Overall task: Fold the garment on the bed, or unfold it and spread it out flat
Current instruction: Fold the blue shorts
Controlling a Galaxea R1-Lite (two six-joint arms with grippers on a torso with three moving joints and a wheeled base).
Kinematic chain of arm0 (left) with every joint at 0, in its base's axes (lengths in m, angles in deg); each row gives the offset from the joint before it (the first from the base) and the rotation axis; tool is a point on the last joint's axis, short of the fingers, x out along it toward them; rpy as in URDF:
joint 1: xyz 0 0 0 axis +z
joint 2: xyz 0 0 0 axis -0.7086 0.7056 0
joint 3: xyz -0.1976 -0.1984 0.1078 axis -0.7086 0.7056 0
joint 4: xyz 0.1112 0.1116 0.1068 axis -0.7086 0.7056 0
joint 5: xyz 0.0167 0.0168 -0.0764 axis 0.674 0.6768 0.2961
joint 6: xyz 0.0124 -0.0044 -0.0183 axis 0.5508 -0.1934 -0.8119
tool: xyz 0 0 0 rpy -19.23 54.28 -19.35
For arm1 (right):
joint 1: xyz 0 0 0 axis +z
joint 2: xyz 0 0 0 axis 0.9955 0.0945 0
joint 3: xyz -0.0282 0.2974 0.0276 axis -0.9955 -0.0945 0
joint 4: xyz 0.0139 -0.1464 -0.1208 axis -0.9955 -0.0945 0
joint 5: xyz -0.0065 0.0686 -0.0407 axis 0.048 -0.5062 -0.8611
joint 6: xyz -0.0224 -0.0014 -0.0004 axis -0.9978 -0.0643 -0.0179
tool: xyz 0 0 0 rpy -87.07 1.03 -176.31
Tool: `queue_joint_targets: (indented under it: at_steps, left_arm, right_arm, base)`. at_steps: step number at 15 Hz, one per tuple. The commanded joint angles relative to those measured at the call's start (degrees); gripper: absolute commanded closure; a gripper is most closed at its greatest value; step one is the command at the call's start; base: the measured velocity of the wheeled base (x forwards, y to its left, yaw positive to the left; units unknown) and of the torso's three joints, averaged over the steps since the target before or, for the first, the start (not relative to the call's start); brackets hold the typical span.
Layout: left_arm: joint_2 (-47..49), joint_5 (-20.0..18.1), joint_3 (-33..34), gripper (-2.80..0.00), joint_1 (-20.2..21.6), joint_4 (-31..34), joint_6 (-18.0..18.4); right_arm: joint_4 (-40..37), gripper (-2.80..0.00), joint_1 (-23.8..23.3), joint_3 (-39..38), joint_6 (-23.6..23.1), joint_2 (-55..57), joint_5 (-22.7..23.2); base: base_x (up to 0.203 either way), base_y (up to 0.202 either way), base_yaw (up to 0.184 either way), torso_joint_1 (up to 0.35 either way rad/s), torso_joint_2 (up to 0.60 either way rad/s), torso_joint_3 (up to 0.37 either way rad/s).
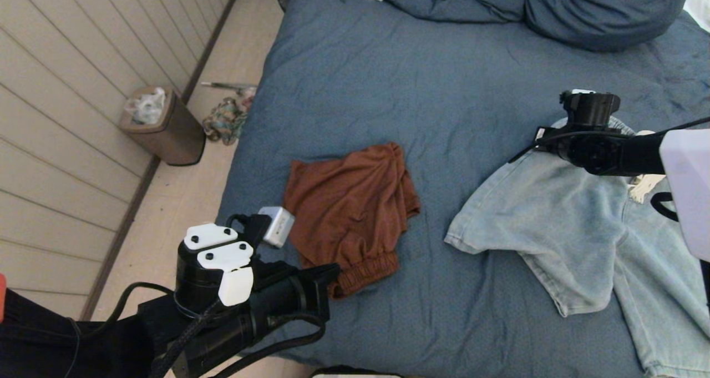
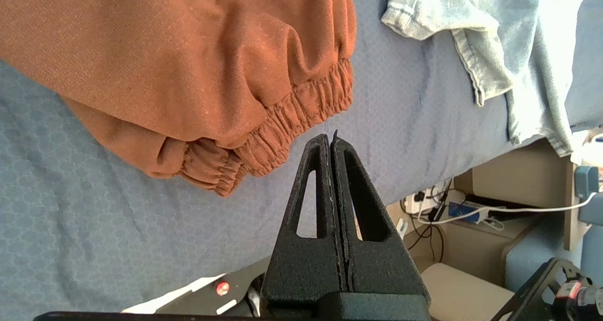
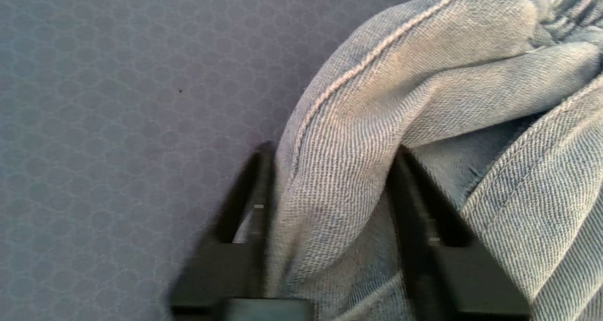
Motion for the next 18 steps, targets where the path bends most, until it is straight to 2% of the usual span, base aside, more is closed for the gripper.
queue_joint_targets:
  at_steps: [1, 7, 9, 13, 18]
  left_arm:
    - [0.29, 0.04, 0.01, 0.0, -0.03, -0.34, -0.17]
    - [0.3, 0.04, 0.01, 0.0, -0.03, -0.43, -0.17]
    - [0.65, 0.04, -0.08, 0.0, -0.03, -0.43, -0.17]
    - [0.22, 0.04, -0.08, 0.0, -0.03, -0.34, -0.17]
    - [0.3, 0.74, -0.08, 0.0, 0.05, -0.34, -0.08]
  right_arm:
    - [0.04, 0.0, 1.15, -0.09, 0.74, -0.29, -0.21]
    - [-0.26, 0.0, 6.74, -2.36, 4.96, -5.72, -1.32]
    - [-0.03, 0.0, 11.71, -3.54, 5.36, -7.71, -1.38]
    - [-0.22, 0.0, 20.22, -1.09, 4.91, -7.53, -2.52]
    - [0.15, 0.0, 29.34, -0.44, 1.39, -6.55, -3.33]
  base:
    - [0.0, 0.0, 0.0, 0.0, 0.0, 0.0]
    - [0.0, 0.0, 0.0, 0.0, 0.0, 0.0]
    - [0.0, 0.0, 0.0, 0.0, 0.0, 0.0]
    - [0.0, 0.0, 0.0, 0.0, 0.0, 0.0]
    - [0.0, 0.0, 0.0, 0.0, 0.0, 0.0]
